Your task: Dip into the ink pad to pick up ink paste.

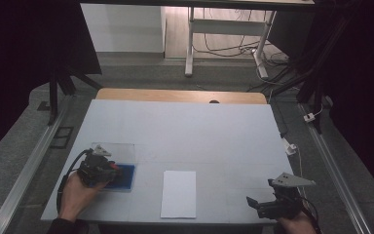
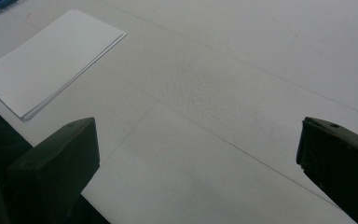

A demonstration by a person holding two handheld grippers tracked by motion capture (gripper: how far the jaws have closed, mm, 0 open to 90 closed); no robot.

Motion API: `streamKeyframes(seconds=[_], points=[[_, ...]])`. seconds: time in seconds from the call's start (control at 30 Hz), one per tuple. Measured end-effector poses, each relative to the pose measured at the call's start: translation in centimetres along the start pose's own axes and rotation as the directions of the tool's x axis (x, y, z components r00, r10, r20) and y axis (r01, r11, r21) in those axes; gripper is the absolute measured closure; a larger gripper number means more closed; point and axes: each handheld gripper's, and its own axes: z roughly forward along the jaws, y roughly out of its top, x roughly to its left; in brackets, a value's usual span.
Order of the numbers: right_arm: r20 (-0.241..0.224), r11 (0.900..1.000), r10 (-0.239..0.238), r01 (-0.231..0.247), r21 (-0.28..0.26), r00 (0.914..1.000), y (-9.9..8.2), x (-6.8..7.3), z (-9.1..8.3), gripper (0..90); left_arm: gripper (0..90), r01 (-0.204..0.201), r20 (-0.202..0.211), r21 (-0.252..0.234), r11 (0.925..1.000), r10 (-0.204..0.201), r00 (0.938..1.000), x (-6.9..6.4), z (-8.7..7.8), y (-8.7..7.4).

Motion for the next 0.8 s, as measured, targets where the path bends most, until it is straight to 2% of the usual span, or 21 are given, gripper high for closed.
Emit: streamKeyframes(seconds=[0.3,0.53,0.8], points=[[0.001,1.0,-0.004,0.004,0.003,1.0,0.01,0.05,0.01,0.0,58.5,-0.002,0.021,-0.003,1.0,0.002,0.9998,0.33,0.26,-0.17],[0.003,0.9999,-0.01,0.01,0.005,0.9999,0.01,0.11,0.02,0.0,58.8,-0.019,-0.013,0.007,0.9998,0.019,0.9997,-0.25,0.33,-0.13],[0.001,0.9999,-0.014,0.014,0.008,0.9999,0.02,0.16,0.08,0.0,58.9,-0.037,-0.019,-0.013,0.9992,0.037,0.9991,-0.37,0.36,-0.5]])
